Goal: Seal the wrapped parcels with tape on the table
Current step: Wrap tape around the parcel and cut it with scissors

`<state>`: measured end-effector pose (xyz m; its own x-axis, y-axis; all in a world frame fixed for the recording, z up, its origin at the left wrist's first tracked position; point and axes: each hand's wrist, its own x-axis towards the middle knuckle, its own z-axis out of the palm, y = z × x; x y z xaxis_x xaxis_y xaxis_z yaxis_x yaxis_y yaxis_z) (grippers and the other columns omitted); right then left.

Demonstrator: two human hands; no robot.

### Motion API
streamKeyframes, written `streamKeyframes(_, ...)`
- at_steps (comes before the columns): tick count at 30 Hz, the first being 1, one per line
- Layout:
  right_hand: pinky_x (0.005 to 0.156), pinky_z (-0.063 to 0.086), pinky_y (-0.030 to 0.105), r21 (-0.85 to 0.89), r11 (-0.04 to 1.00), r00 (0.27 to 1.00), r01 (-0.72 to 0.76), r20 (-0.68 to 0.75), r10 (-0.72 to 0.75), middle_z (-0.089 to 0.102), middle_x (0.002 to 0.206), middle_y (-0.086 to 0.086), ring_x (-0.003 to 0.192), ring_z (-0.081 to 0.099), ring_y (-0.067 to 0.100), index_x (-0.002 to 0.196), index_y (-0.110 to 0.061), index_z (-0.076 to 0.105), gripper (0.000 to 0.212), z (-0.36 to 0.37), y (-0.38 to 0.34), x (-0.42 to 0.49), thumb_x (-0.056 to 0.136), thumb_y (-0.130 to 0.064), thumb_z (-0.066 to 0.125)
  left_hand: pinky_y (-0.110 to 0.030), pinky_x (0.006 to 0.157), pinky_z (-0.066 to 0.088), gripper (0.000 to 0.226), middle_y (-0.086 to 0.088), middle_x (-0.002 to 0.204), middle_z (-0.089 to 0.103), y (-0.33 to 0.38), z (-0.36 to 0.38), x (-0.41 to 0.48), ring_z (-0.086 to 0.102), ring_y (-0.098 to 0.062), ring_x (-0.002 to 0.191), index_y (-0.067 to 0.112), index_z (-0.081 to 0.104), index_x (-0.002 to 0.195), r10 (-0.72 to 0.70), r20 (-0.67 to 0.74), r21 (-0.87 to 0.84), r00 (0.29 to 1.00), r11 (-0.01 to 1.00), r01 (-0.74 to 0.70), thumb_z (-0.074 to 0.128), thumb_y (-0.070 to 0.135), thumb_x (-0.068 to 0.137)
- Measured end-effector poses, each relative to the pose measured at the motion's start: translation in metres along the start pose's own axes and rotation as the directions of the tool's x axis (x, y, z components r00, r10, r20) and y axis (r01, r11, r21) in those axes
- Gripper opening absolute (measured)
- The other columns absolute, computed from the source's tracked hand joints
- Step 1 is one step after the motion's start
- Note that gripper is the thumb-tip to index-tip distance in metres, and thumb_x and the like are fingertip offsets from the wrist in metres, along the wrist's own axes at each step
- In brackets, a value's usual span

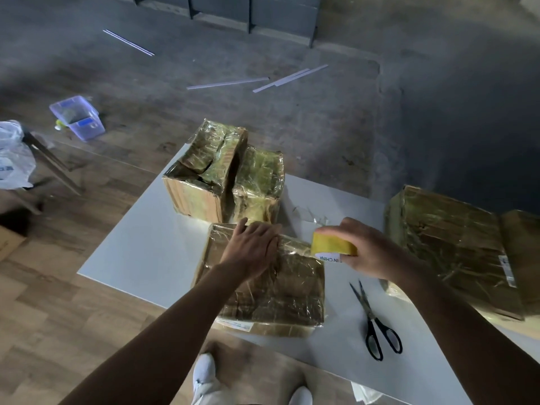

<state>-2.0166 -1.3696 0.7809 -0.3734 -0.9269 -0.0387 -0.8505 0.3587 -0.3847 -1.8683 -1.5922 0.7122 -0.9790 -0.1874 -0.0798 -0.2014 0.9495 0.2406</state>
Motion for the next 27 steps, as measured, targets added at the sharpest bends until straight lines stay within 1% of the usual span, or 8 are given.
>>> streamKeyframes(5, 0.059, 0.046, 0.021, -0.056, 0.998, 0.998, 0.021, 0.053, -0.018, 0.044, 0.095, -0.007, 0.075, 0.052, 0.011, 0.137, -0.04, 0.046, 0.07, -0.002, -0.003, -0.007, 0.078, -0.015, 0.075, -0.038, 0.113, 0.02, 0.07, 0.005, 0.137, 0.049, -0.007, 0.005, -0.003, 0.041, -0.015, 0.125, 0.025, 0.026, 0.15, 0.029, -0.021, 0.083, 0.999, 0.996, -0.027, -0.007, 0.047, 0.092)
streamKeyframes(8, 0.057, 0.033, 0.013, -0.164, 0.986, 0.996, -0.009, 0.085, 0.023, 0.042, 0.09, -0.01, 0.071, 0.051, 0.009, 0.134, -0.04, 0.049, 0.061, -0.006, 0.012, -0.011, 0.08, -0.033, 0.075, -0.039, 0.114, 0.019, 0.07, 0.004, 0.134, 0.049, -0.006, 0.004, -0.003, 0.041, -0.016, 0.124, 0.025, 0.022, 0.151, 0.014, -0.013, 0.09, 1.0, 0.996, -0.013, -0.007, 0.049, 0.092)
streamKeyframes(10, 0.056, 0.027, 0.01, -0.201, 0.979, 0.993, -0.021, 0.109, 0.043, 0.039, 0.089, -0.01, 0.07, 0.05, 0.009, 0.132, -0.039, 0.052, 0.057, -0.001, 0.023, -0.013, 0.08, -0.032, 0.074, -0.04, 0.116, 0.017, 0.071, 0.004, 0.134, 0.048, -0.006, 0.005, -0.002, 0.04, -0.017, 0.126, 0.026, 0.021, 0.151, 0.008, -0.008, 0.093, 1.0, 0.996, -0.008, -0.008, 0.05, 0.091)
streamKeyframes(12, 0.057, 0.03, 0.013, -0.209, 0.977, 0.988, -0.031, 0.142, 0.062, 0.041, 0.09, -0.008, 0.071, 0.05, 0.011, 0.131, -0.039, 0.053, 0.056, 0.01, 0.028, -0.013, 0.08, -0.031, 0.073, -0.041, 0.117, 0.015, 0.072, 0.004, 0.135, 0.048, -0.006, 0.005, -0.001, 0.039, -0.017, 0.128, 0.027, 0.021, 0.151, 0.004, 0.006, 0.094, 1.0, 0.996, -0.004, -0.008, 0.051, 0.09)
streamKeyframes(15, 0.062, 0.037, 0.021, -0.194, 0.979, 0.986, -0.064, 0.141, 0.092, 0.049, 0.095, -0.002, 0.071, 0.051, 0.013, 0.133, -0.037, 0.052, 0.056, 0.026, 0.031, -0.011, 0.081, -0.028, 0.072, -0.042, 0.117, 0.013, 0.074, 0.003, 0.135, 0.049, -0.006, 0.003, 0.0, 0.039, -0.018, 0.129, 0.028, 0.027, 0.149, 0.002, 0.018, 0.084, 1.0, 0.996, -0.003, -0.008, 0.053, 0.089)
streamKeyframes(18, 0.06, 0.039, 0.019, -0.125, 0.99, 0.988, -0.065, 0.129, 0.081, 0.051, 0.094, -0.003, 0.07, 0.052, 0.012, 0.129, -0.036, 0.054, 0.052, 0.037, 0.032, -0.011, 0.081, -0.028, 0.074, -0.041, 0.115, 0.015, 0.067, 0.002, 0.129, 0.052, 0.0, -0.002, 0.003, 0.042, -0.018, 0.125, 0.026, 0.041, 0.138, -0.018, 0.044, 0.083, 0.999, 0.996, 0.014, -0.002, 0.052, 0.093)
streamKeyframes(23, 0.063, 0.046, 0.025, -0.083, 0.994, 0.993, -0.07, 0.088, 0.077, 0.054, 0.09, -0.002, 0.071, 0.054, 0.014, 0.121, -0.035, 0.057, 0.046, 0.045, 0.031, -0.009, 0.08, -0.022, 0.074, -0.06, 0.114, 0.014, 0.048, -0.007, 0.124, 0.055, 0.028, -0.006, 0.02, 0.046, -0.023, 0.122, 0.015, 0.051, 0.117, -0.14, 0.147, 0.123, 0.979, 0.985, 0.122, 0.018, 0.045, 0.101)
streamKeyframes(27, 0.069, 0.038, 0.026, -0.088, 0.99, 0.991, -0.109, 0.069, 0.115, 0.053, 0.095, 0.003, 0.078, 0.046, 0.014, 0.124, -0.03, 0.058, 0.041, 0.045, 0.027, -0.007, 0.084, -0.027, 0.069, -0.06, 0.115, 0.013, 0.051, -0.007, 0.12, 0.058, 0.064, 0.007, 0.028, 0.051, -0.023, 0.119, 0.013, 0.054, 0.116, -0.024, 0.098, 0.136, 0.995, 0.991, 0.011, 0.019, 0.046, 0.101)
